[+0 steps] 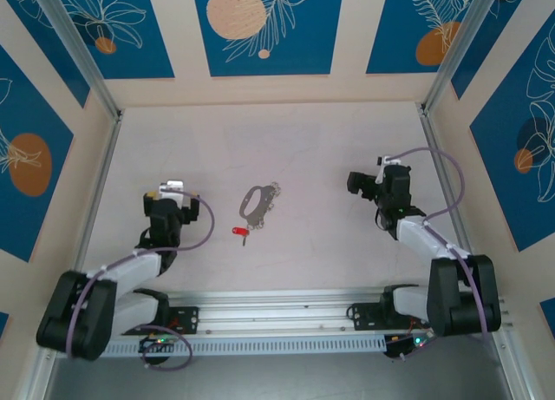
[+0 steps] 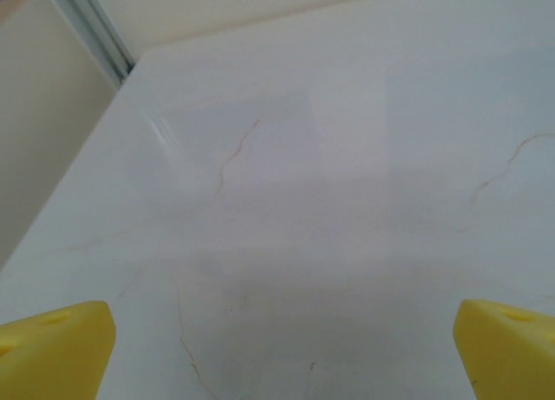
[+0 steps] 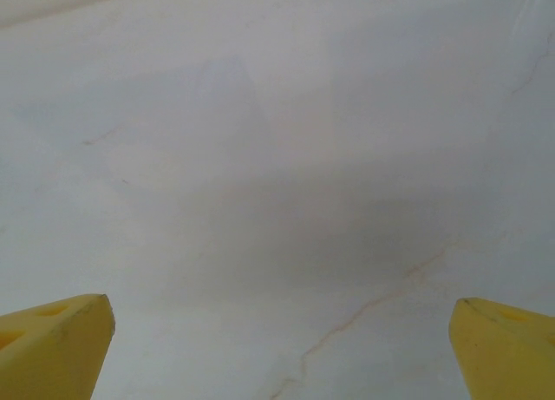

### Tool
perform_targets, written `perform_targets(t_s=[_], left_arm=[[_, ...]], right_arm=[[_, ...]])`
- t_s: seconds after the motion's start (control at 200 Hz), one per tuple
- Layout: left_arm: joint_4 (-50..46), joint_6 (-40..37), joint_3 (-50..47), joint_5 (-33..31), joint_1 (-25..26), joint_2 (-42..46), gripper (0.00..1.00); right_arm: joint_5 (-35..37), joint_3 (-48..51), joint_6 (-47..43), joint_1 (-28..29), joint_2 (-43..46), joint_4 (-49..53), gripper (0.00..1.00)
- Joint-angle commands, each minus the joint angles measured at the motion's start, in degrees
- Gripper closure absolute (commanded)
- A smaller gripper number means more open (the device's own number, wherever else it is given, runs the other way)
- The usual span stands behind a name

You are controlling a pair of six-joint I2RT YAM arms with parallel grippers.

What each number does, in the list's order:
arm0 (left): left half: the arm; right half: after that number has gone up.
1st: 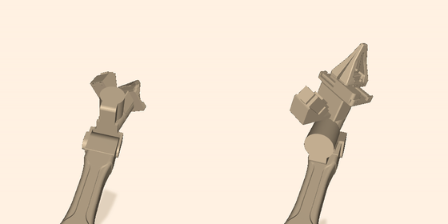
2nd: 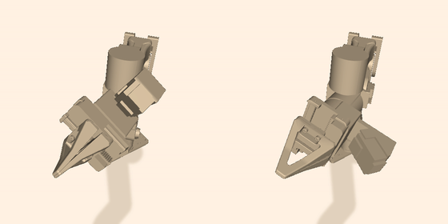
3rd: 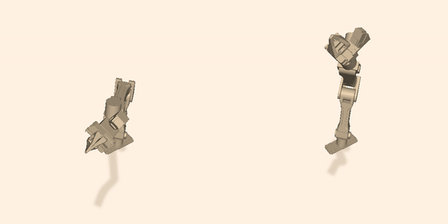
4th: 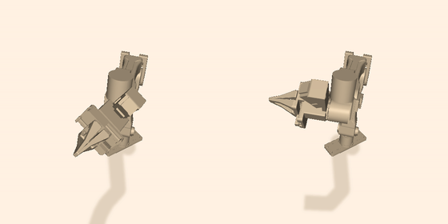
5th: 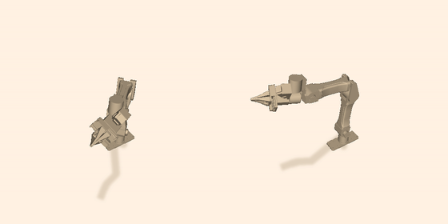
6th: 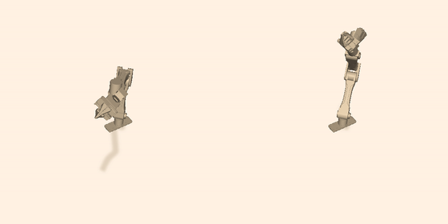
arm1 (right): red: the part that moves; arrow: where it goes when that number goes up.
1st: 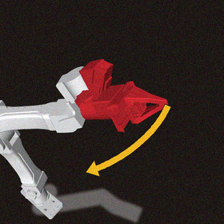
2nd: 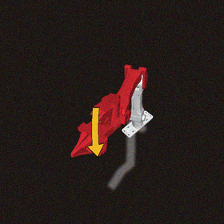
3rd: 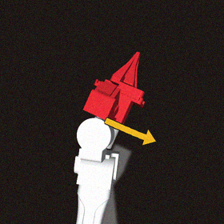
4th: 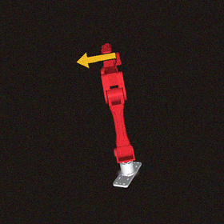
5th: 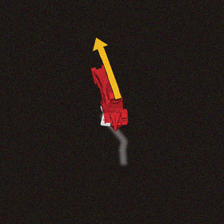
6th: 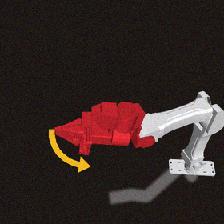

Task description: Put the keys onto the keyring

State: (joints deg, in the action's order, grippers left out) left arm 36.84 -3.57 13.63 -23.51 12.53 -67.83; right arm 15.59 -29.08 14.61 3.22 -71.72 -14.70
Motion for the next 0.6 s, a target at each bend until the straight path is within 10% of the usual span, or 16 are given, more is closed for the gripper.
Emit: perform_targets(t_s=[0.0,0.31,0.385,0.595], left_arm=[[14.3,0.7,0.3,5.5,-3.1,-5.7,0.0],[20.4,1.0,4.4,11.2,-5.5,-20.0,0.0],[16.6,0.1,6.9,13.2,-5.6,-20.5,0.0],[11.3,1.6,9.4,17.7,-8.1,-20.6,0.0]], right_arm=[[2.1,4.3,-3.5,-1.1,-4.4,-16.2,0.01],[-8.0,11.1,-5.4,-4.8,-16.2,-43.9,0.0],[-13.6,4.9,-8.3,-4.6,-15.3,-30.3,0.03],[-12.5,5.0,-9.0,-3.8,-15.6,-31.4,0.01]])
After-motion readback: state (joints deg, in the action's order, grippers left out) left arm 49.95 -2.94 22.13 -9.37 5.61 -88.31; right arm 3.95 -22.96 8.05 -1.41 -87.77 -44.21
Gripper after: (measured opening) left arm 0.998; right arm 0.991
